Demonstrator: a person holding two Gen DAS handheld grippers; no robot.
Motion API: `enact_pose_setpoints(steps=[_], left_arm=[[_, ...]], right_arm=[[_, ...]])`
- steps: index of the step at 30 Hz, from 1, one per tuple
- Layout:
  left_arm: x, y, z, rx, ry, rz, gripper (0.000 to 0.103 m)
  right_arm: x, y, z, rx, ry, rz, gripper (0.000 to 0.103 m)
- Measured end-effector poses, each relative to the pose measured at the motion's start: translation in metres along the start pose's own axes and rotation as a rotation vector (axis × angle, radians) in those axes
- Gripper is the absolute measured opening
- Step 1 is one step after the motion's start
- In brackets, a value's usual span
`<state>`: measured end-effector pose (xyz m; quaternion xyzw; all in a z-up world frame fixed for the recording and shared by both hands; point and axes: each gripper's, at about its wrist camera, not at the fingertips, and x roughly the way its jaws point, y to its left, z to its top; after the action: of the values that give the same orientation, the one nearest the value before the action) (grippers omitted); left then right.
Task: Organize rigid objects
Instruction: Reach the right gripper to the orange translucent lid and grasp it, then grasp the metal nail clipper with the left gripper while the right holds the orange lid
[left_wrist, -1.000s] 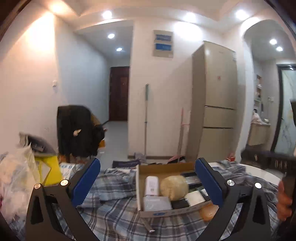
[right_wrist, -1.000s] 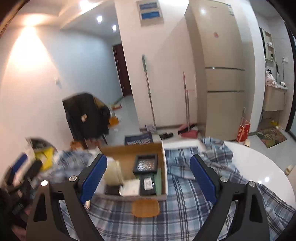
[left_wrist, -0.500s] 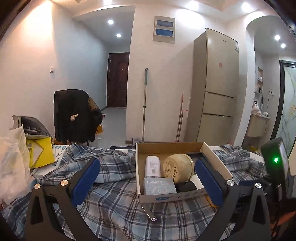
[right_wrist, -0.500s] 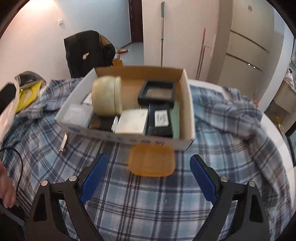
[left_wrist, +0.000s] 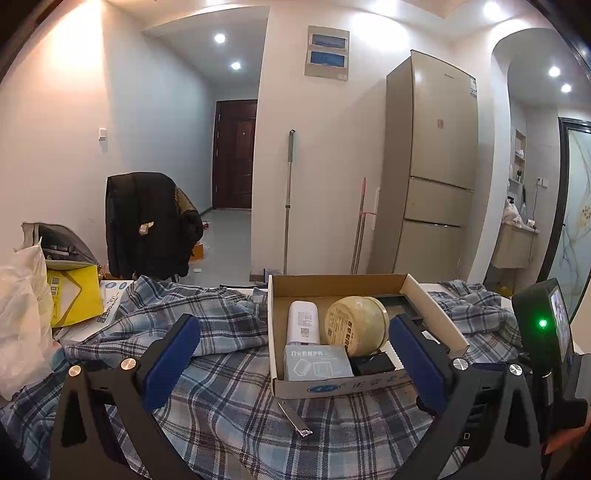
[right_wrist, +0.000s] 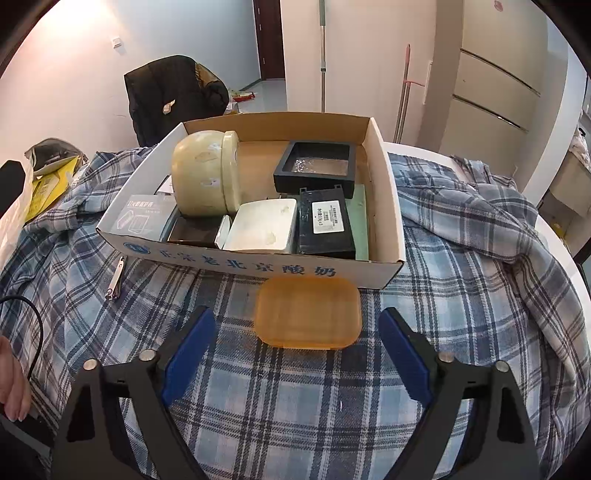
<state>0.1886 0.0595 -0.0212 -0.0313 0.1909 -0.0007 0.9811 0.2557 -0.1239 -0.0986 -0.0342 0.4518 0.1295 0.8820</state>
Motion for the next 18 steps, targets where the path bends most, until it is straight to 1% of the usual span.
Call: enact_pose_setpoints(steps=[3,5,8,11,12,14,17,18], left_arm=[[0.001,0.001,0.000,-0.005,0.006,0.006,0.103],[0.003,0.002,0.000,-0.010,0.016,0.012,0.103],[0.006,0.001,-0.001,-0.008,0.034,0.022,0.103],[0.008,0.002,-0.002,-0.017,0.049,-0.002,0.103],[0.010,0.005,-0.002,-0.037,0.060,-0.021,0.103],[0.016,0.014,-0.003,-0.086,0.096,-0.037,0.103],[0.027,0.026,-0.005,-0.156,0.166,-0.058,0.103],[0.032,0.030,-0.007,-0.189,0.198,-0.065,0.103]], right_arm=[[0.004,0.003,-0.001,-0.022,0.008,-0.016,0.075],[0.006,0.007,-0.002,-0.045,0.026,-0.024,0.060],[0.004,0.012,-0.003,-0.077,0.029,-0.047,0.060],[0.001,0.010,-0.002,-0.077,0.038,-0.051,0.060],[-0.004,0.007,-0.001,-0.063,0.035,-0.035,0.060],[-0.013,0.004,0.003,-0.067,0.030,-0.012,0.060],[-0.029,-0.001,0.001,-0.131,0.017,-0.050,0.060],[-0.035,-0.005,0.000,-0.132,0.007,-0.056,0.060]])
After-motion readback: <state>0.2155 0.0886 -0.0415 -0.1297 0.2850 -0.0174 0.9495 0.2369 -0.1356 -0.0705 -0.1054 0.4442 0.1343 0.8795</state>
